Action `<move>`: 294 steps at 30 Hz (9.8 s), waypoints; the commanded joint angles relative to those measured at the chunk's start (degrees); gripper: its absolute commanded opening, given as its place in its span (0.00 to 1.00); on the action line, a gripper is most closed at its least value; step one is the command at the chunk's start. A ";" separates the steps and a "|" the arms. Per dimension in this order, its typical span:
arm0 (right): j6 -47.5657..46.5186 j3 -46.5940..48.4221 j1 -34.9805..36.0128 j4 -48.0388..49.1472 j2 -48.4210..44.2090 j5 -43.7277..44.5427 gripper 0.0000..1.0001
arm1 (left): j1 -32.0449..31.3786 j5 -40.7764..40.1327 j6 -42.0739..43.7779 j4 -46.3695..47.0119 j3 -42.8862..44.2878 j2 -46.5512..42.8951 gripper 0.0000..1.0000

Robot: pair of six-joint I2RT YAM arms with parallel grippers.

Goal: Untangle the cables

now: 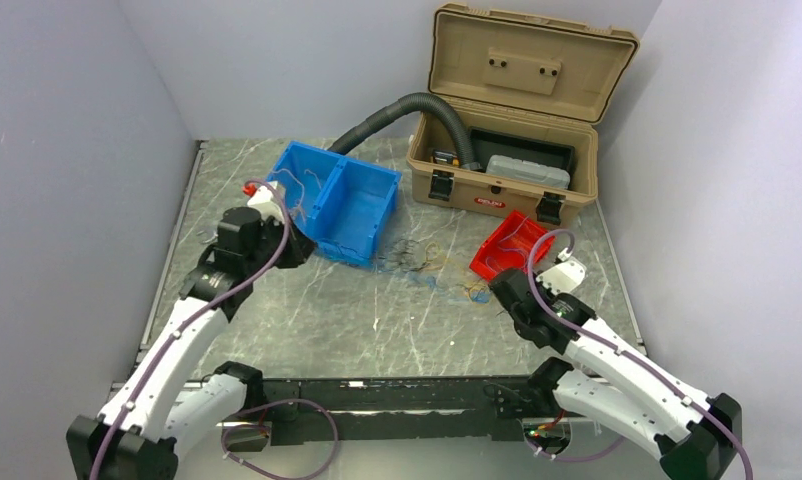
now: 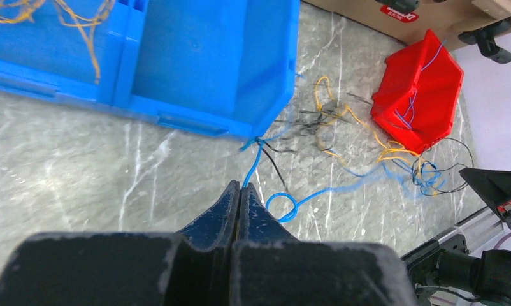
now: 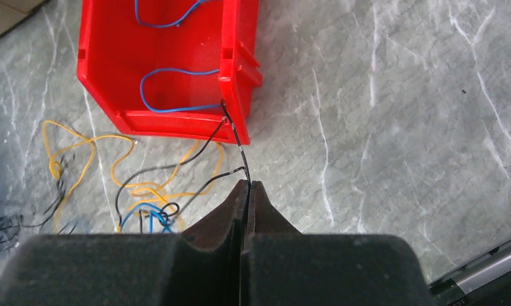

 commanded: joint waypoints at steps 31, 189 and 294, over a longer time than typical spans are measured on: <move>-45.56 9.38 0.25 64.13 36.60 -48.08 0.97 | 2.73 8.64 21.36 -27.58 40.83 -5.40 0.00; -74.43 4.70 -5.82 61.44 -3.85 -64.18 0.81 | -35.86 11.04 25.47 -38.27 79.64 39.85 0.00; -39.45 1.78 -28.08 56.26 17.04 -15.98 0.00 | -31.73 8.10 -7.99 34.54 35.58 61.38 0.00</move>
